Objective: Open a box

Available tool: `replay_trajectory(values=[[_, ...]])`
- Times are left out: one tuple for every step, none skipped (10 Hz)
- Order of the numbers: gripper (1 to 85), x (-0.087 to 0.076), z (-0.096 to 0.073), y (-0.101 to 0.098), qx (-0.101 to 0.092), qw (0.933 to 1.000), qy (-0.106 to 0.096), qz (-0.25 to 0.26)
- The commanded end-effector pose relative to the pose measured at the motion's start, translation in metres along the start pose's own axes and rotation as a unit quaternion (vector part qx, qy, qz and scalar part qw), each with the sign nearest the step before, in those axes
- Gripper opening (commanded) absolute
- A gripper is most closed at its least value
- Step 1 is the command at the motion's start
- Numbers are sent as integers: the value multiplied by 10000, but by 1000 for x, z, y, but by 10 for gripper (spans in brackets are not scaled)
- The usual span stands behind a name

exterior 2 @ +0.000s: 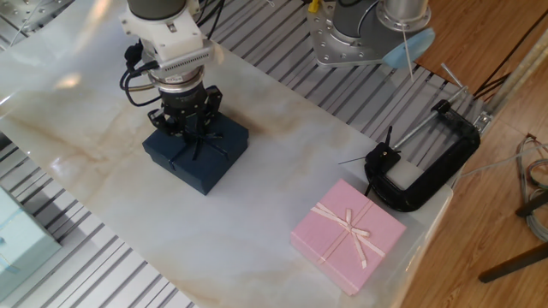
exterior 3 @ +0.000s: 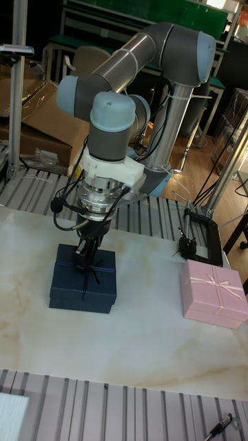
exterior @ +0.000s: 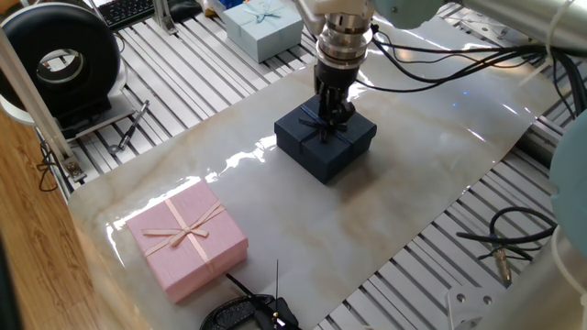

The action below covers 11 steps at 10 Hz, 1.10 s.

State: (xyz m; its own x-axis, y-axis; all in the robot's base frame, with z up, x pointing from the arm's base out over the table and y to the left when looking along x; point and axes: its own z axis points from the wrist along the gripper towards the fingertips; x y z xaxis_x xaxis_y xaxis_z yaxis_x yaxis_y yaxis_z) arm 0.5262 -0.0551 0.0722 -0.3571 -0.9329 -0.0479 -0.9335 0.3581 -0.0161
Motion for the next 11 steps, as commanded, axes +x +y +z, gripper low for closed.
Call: replay_trajectory(values=[[373,-4,-2,-1,18,10000,-75,20],[370,-5,-2,0,-8,9999,-99,44],[363,-7,-3,0,-18,9999,-103,67],[357,-10,-4,1,-63,9999,-135,84],[340,-14,-6,1,-86,9998,-151,99],[287,-18,-7,3,-122,9997,-178,138],[250,-21,-6,4,-144,9996,-211,155],[230,-22,-6,5,-157,9995,-222,155],[200,-23,-6,6,-166,9994,-243,186],[90,-23,-5,5,-147,9994,-235,201],[73,-23,-5,4,-137,9994,-230,209]])
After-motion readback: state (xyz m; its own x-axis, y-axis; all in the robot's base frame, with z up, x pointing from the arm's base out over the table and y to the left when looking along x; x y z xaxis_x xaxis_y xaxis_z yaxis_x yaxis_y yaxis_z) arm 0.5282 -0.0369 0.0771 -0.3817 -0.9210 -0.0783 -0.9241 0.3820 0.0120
